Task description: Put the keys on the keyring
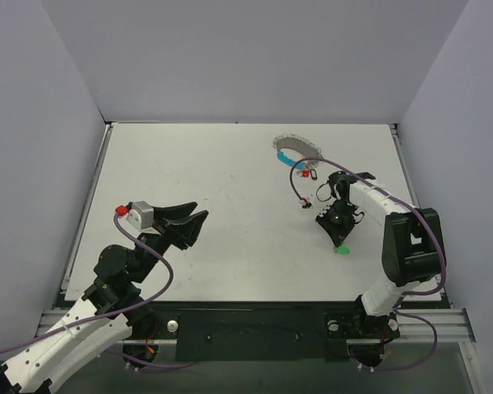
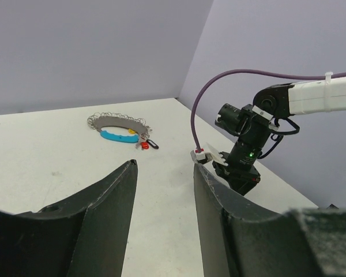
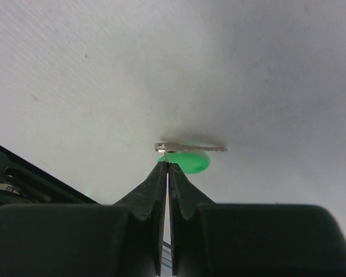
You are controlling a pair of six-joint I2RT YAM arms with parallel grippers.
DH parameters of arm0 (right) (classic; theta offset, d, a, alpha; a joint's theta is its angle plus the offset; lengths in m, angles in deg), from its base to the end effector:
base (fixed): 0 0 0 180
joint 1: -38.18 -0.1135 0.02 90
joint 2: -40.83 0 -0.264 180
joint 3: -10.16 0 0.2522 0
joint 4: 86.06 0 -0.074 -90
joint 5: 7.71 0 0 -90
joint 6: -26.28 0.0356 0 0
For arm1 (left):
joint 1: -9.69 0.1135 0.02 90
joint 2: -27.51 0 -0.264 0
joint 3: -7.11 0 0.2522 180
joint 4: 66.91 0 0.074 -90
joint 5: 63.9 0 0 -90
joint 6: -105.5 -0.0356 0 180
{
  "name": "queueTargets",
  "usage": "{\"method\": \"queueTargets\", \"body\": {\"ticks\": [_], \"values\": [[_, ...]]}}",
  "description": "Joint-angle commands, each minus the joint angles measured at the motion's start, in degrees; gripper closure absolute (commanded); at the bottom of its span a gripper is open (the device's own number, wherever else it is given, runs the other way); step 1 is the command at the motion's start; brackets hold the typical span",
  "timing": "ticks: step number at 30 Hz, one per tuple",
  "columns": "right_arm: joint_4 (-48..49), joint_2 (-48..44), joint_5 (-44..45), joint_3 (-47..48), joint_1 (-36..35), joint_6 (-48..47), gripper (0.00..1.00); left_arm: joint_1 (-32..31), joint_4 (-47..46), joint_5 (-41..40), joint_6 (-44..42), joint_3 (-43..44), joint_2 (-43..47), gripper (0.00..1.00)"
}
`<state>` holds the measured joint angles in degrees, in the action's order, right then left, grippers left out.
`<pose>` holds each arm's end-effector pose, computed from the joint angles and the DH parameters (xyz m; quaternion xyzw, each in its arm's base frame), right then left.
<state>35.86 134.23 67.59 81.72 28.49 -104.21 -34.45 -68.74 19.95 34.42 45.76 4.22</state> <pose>0.2831 0.0575 0.1765 -0.4291 0.8900 0.0997 0.1178 0.0925 -0.0845 0.3170 0.0872 0.5878 -0.3931 0.7017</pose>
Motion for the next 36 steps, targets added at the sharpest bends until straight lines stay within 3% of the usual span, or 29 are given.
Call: {"method": "queueTargets", "body": {"ticks": [1,19,36], "values": [[-0.9,2.9,3.4,4.3,-3.4,2.3,1.00,0.5,0.8,0.4,-1.9,2.1,0.9,0.46],[-1.5,9.4,6.6,9.7,-8.9,4.9,1.00,0.5,3.1,-1.0,-2.0,0.6,4.6,0.46],[-2.2,7.5,4.9,11.1,-8.6,5.8,0.90,0.5,3.7,-0.6,-1.7,1.2,4.7,0.46]]}}
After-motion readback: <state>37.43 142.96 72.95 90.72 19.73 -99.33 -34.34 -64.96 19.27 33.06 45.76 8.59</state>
